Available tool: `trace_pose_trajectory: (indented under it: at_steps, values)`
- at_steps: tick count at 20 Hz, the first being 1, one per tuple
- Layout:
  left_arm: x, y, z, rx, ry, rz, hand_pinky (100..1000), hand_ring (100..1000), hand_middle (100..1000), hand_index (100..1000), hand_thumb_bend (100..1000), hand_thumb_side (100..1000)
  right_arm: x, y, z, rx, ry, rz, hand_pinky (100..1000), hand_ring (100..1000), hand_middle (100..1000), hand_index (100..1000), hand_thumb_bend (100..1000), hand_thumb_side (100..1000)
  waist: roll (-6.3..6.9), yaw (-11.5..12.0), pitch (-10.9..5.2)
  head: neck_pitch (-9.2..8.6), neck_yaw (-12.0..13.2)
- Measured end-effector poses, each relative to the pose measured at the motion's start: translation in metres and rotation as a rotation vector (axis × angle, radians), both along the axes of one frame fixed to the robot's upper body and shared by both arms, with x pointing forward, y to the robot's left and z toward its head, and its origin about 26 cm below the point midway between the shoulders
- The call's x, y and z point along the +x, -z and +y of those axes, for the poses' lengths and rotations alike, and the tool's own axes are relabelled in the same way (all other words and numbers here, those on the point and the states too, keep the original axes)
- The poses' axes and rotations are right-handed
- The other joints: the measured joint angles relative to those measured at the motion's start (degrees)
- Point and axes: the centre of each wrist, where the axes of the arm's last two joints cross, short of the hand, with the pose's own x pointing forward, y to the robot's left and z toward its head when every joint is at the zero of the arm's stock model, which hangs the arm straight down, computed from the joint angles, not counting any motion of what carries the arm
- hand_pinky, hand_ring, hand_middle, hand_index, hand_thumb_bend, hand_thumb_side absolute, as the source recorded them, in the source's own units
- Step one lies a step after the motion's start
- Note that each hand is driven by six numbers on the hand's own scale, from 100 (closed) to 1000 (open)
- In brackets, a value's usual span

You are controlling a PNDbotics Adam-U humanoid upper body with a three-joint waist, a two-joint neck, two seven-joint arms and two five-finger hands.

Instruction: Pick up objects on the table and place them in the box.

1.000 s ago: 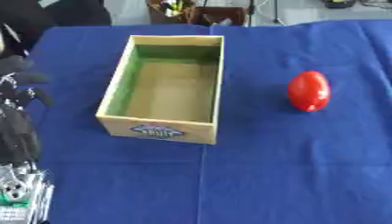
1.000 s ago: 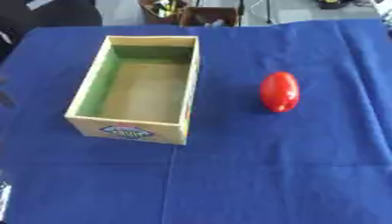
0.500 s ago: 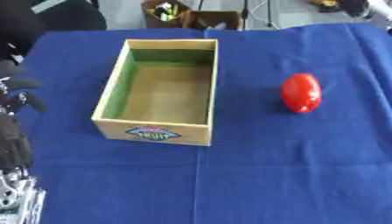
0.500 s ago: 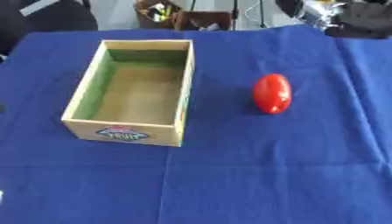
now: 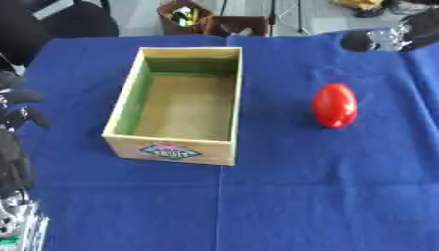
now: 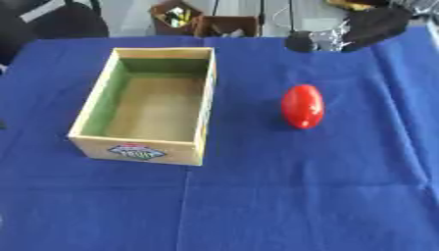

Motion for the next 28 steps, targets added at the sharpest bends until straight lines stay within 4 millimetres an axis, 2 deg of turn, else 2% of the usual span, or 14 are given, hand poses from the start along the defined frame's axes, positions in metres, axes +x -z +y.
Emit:
trace_pose_trajectory:
  at_steps: [3, 9, 10, 13, 17, 18, 28]
  values:
    - [0.000, 0.001, 0.000, 0.001, 0.000, 0.003, 275, 525, 579, 683, 100, 930, 0.007, 0.003, -0.002, -0.051, 0.020, 0.041, 864, 852, 829, 938, 602, 849, 0.04, 0.1, -0.01, -0.03, -0.1]
    - [-0.001, 0.001, 0.000, 0.003, 0.002, 0.007, 276, 525, 579, 683, 100, 931, 0.013, 0.006, -0.006, -0.075, 0.076, 0.095, 868, 864, 837, 961, 647, 789, -0.06, 0.0, -0.01, -0.06, -0.1]
    - [-0.001, 0.001, 0.000, 0.003, 0.002, 0.007, 276, 525, 579, 683, 100, 931, 0.014, 0.006, -0.007, -0.077, 0.086, 0.105, 871, 872, 850, 969, 692, 748, -0.11, 0.0, -0.01, -0.07, -0.1]
    - [-0.001, 0.001, 0.000, 0.003, 0.002, 0.008, 276, 525, 579, 683, 100, 931, 0.018, 0.011, -0.008, -0.091, 0.114, 0.140, 872, 879, 856, 978, 722, 704, -0.23, 0.0, -0.02, -0.18, -0.1]
    - [-0.001, 0.001, 0.000, 0.003, 0.003, 0.008, 277, 526, 580, 683, 100, 931, 0.026, 0.023, -0.010, -0.119, 0.148, 0.178, 875, 882, 856, 987, 697, 647, -0.24, 0.0, -0.05, -0.52, -0.1]
    - [-0.001, 0.001, 0.000, 0.003, 0.003, 0.008, 276, 526, 580, 683, 100, 931, 0.028, 0.026, -0.011, -0.129, 0.157, 0.187, 875, 883, 858, 998, 657, 596, -0.24, 0.0, -0.05, -0.54, -0.1]
    - [0.000, 0.001, -0.001, 0.006, 0.013, 0.010, 276, 526, 581, 683, 100, 931, 0.045, 0.055, -0.012, -0.195, 0.201, 0.249, 867, 877, 854, 1000, 611, 522, -0.19, 0.2, -0.06, -0.98, -0.3]
